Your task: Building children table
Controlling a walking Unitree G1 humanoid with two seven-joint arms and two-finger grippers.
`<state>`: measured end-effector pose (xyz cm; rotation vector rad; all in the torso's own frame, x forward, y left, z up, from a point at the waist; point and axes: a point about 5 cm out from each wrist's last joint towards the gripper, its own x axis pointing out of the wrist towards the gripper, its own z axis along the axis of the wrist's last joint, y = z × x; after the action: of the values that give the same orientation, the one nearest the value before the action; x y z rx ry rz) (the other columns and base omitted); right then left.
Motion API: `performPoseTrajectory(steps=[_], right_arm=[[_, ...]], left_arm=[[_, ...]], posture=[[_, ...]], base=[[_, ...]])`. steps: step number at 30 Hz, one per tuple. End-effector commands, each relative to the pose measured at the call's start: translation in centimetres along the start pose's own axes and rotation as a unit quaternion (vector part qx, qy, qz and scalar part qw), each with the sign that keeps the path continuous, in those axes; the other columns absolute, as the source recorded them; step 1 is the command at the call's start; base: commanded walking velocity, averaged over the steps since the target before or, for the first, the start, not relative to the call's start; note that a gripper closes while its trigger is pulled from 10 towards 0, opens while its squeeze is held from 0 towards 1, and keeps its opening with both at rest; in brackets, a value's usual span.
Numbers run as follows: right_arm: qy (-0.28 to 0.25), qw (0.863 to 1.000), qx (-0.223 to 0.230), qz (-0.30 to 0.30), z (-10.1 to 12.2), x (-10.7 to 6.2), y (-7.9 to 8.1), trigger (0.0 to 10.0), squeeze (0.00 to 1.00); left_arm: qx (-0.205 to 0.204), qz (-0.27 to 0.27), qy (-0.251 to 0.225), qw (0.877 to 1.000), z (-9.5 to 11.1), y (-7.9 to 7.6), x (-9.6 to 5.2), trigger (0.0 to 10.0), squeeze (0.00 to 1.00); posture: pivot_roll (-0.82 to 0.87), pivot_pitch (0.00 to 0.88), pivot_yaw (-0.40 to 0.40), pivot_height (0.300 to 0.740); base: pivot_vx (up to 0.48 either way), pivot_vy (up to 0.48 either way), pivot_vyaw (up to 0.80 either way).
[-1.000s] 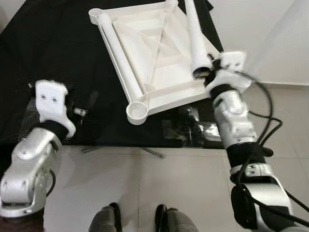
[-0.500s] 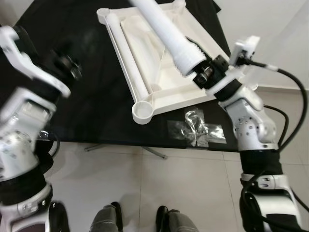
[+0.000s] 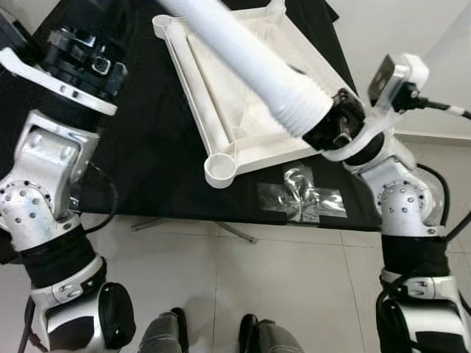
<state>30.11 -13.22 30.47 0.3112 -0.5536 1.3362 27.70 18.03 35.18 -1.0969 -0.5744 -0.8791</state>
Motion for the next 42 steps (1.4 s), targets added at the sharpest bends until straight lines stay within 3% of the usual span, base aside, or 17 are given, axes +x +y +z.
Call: performPoseTrajectory(steps=[1, 12, 13, 15, 16, 29, 34, 35, 36, 37, 42], right_arm=[[0.022, 0.999, 0.009, 0.035, -0.9, 0.5, 0.9, 10.0, 0.0], [0.077, 0.994, 0.014, 0.077, -2.5, 1.2, 1.7, 10.0, 0.0], [0.085, 0.993, 0.014, 0.075, -2.7, 1.1, 1.7, 10.0, 0.0], [0.085, 0.993, 0.014, 0.075, -2.7, 1.1, 1.7, 10.0, 0.0], [0.089, 0.993, 0.014, 0.071, -2.8, 1.0, 1.7, 10.0, 0.0], [0.104, 0.993, 0.009, 0.052, -2.8, 0.2, 1.6, 10.0, 0.0], [0.108, 0.994, 0.009, 0.017, -3.1, -0.1, 1.0, 10.0, 0.0], [0.115, 0.993, 0.014, 0.007, -3.1, -0.5, 0.8, 10.0, 1.0], [0.115, 0.993, 0.014, 0.007, -3.1, -0.5, 0.8, 10.0, 1.0], [0.131, 0.991, 0.02, -0.018, -3.0, -2.0, 0.6, 10.0, 1.0], [0.148, 0.988, 0.017, -0.05, -2.6, -4.2, 0.7, 10.0, 1.0]], left_arm=[[-0.03, -0.024, 0.008, 0.999, -0.5, -0.7, 0.1, 10.0, 1.0], [-0.055, -0.037, -0.001, 0.998, -0.2, -1.3, 0.3, 10.0, 1.0], [-0.066, -0.049, -0.007, 0.997, 0.1, -1.5, 0.2, 0.0, 0.36], [-0.066, -0.049, -0.007, 0.997, 0.1, -1.5, 0.2, 0.0, 0.36], [-0.073, -0.062, -0.009, 0.995, 0.4, -1.8, 0.2, 0.0, 0.0], [-0.093, -0.086, -0.003, 0.992, 0.4, -2.9, 0.1, 0.0, 0.0], [-0.086, -0.089, -0.002, 0.992, 0.7, -3.1, 0.1, 0.0, 0.0], [-0.077, -0.088, -0.004, 0.993, 1.2, -3.3, 0.1, 0.0, 0.0], [-0.077, -0.088, -0.004, 0.993, 1.2, -3.3, 0.1, 0.0, 0.0], [-0.05, -0.089, -0.013, 0.995, 2.9, -3.6, 0.3, 0.0, 0.0], [-0.006, -0.089, -0.023, 0.996, 5.5, -4.1, 0.6, 0.0, 0.0]], posture=[[0.05, 0.205, -0.067, 0.74], [0.05, 0.21, -0.071, 0.74], [0.05, 0.211, -0.069, 0.74], [0.05, 0.211, -0.069, 0.74], [0.04, 0.212, -0.069, 0.74], [0.03, 0.216, -0.072, 0.74], [0.04, 0.216, -0.074, 0.74], [0.04, 0.218, -0.077, 0.74], [0.04, 0.218, -0.077, 0.74], [0.03, 0.218, -0.074, 0.74], [0.02, 0.22, -0.072, 0.74]], base=[[0.0, 0.0, 0.0], [0.0, 0.0, 0.0], [0.0, 0.0, 0.0], [0.0, 0.0, 0.0], [0.0, 0.0, 0.0], [0.0, 0.0, 0.0], [0.0, 0.0, 0.0], [0.0, 0.0, 0.0], [0.0, 0.0, 0.0], [0.0, 0.0, 0.0], [0.0, 0.0, 0.0]])
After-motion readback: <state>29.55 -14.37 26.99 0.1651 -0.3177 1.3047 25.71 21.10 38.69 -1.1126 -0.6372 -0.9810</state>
